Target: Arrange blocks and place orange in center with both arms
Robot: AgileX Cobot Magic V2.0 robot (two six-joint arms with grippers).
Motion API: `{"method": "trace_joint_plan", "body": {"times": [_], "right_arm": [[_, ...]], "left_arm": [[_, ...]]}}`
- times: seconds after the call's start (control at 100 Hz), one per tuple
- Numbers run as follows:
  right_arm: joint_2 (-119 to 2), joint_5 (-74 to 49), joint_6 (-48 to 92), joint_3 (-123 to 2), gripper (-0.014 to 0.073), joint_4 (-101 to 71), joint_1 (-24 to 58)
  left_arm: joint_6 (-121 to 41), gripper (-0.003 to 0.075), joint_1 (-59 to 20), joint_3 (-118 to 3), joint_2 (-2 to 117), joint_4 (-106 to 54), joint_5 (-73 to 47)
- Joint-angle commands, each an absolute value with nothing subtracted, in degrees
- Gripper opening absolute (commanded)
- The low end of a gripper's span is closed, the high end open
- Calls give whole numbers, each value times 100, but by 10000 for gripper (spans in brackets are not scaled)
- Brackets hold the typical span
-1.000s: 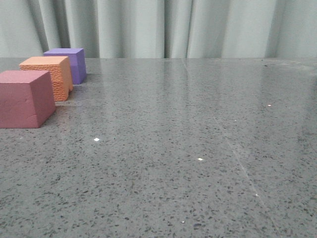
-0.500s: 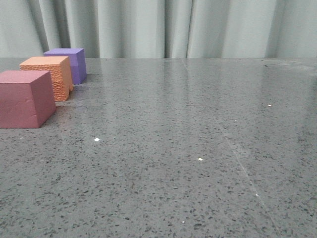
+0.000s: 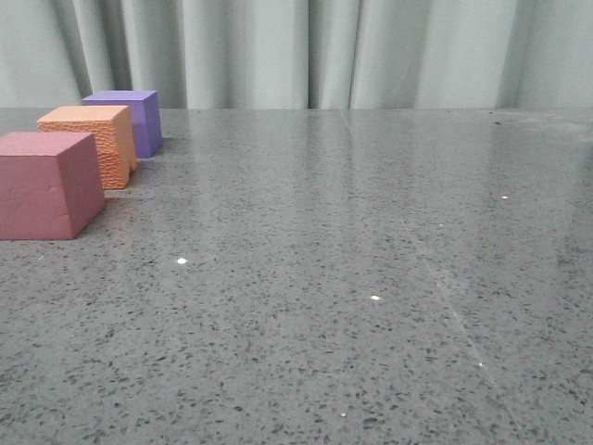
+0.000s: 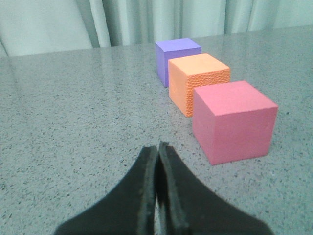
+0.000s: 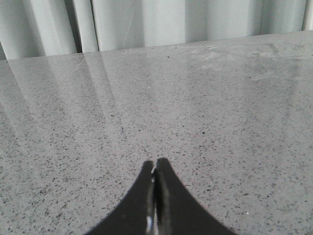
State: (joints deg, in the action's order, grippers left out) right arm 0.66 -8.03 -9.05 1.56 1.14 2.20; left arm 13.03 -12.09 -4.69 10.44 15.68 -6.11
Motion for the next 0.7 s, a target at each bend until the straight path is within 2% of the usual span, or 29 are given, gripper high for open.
{"method": "trace_joint_plan", "body": {"times": [0.0, 0.3, 0.69], "right_arm": [[202, -347, -870, 78, -119, 102, 186], [202, -347, -870, 78, -119, 102, 186], [202, -347, -870, 78, -119, 102, 186]], "left_arm": [[1014, -19, -1194, -439, 737, 1324, -223], [244, -19, -1147, 105, -200, 491, -223], [244, -19, -476, 289, -213, 491, -163]]}}
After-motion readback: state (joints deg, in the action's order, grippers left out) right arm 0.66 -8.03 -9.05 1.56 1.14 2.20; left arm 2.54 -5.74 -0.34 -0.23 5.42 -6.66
